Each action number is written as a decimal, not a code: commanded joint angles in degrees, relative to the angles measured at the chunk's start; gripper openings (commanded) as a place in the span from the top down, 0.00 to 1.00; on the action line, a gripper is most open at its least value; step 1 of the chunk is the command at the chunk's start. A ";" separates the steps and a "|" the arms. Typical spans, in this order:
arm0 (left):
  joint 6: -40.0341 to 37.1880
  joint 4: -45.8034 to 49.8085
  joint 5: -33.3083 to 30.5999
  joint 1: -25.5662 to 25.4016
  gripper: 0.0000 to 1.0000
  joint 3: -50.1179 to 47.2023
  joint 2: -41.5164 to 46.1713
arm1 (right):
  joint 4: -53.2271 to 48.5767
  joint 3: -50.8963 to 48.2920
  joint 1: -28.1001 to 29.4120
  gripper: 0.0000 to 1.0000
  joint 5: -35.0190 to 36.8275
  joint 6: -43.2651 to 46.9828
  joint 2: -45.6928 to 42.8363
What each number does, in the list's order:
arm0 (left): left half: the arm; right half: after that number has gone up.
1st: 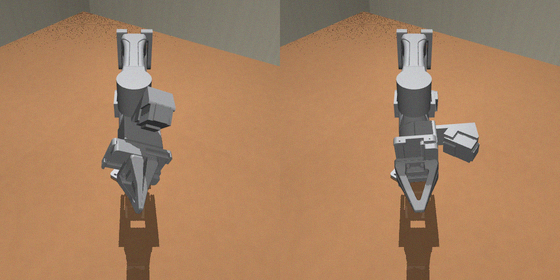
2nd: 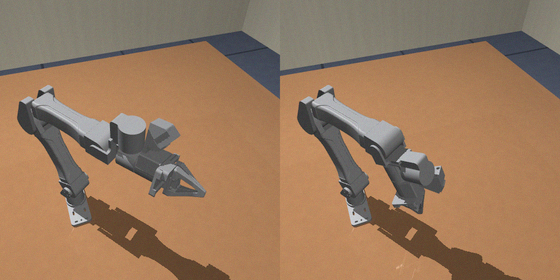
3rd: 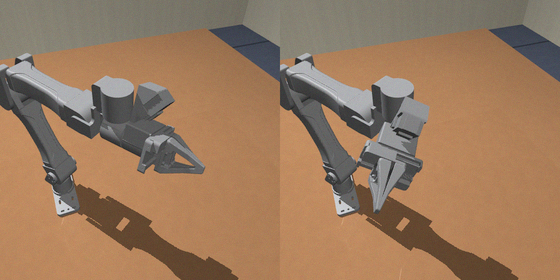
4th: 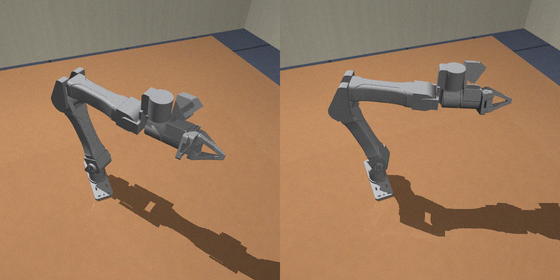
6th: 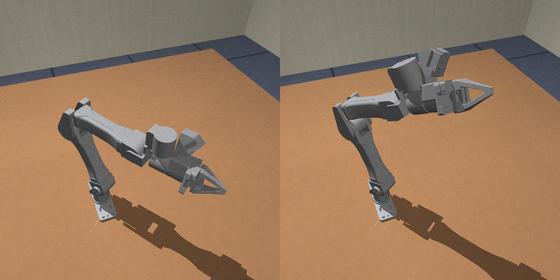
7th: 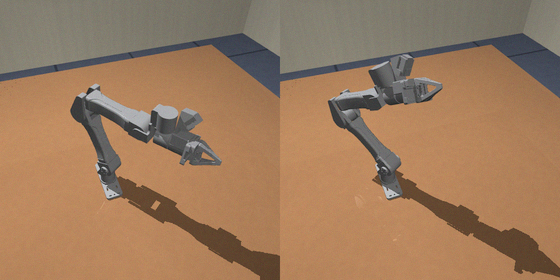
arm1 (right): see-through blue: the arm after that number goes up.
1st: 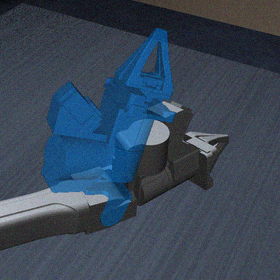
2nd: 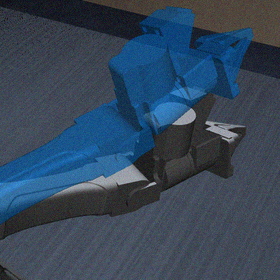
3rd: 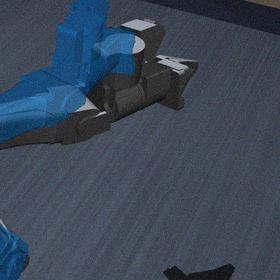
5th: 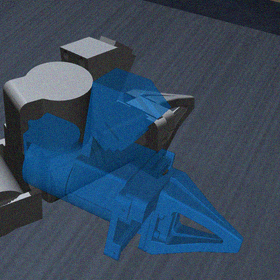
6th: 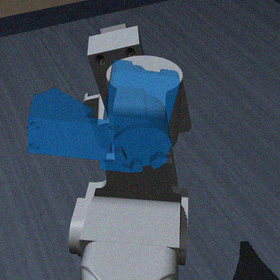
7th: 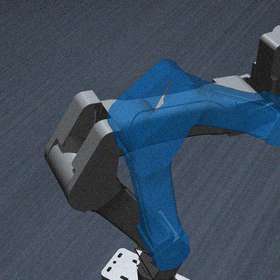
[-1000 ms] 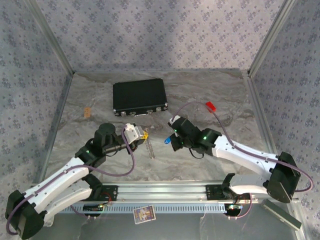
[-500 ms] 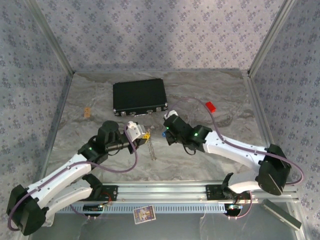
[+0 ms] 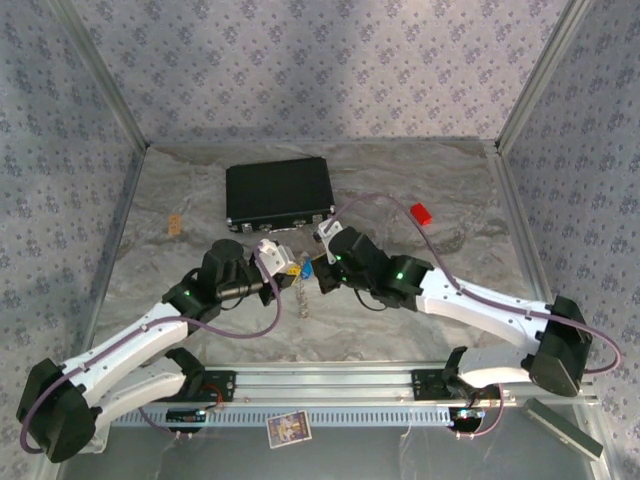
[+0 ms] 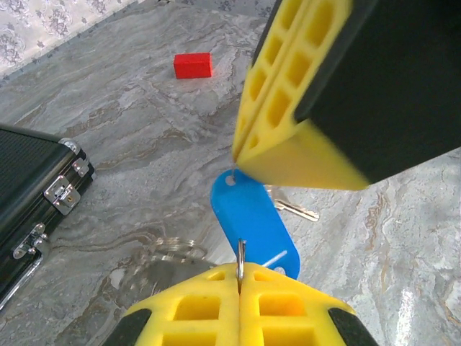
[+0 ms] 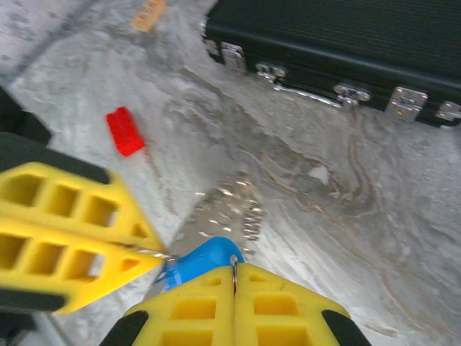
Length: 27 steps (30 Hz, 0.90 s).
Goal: Put the keys on the keyring
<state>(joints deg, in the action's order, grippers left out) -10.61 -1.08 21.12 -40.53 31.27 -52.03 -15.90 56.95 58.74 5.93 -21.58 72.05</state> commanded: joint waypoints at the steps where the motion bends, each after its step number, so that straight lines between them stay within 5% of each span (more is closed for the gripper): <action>1: 1.12 -3.27 0.00 -0.24 1.00 2.83 -0.35 | 5.06 -1.78 -0.09 1.00 -7.74 0.18 -1.65; 8: 0.99 -3.05 0.20 -0.24 1.00 2.91 -0.12 | 8.96 -4.30 -1.38 1.00 -14.98 -0.18 -2.87; 19: 0.32 -2.34 0.18 -0.20 1.00 2.50 1.56 | 5.46 -7.67 -5.71 1.00 -11.71 4.26 -6.77; 27: -1.20 -3.89 2.13 -0.20 1.00 1.46 2.27 | 5.85 -7.13 -6.35 1.00 -18.74 9.54 -6.98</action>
<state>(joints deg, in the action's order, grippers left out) -10.70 -1.74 21.52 -40.53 31.38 -50.94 -9.06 49.69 52.51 -9.06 -15.70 65.45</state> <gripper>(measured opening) 0.046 0.049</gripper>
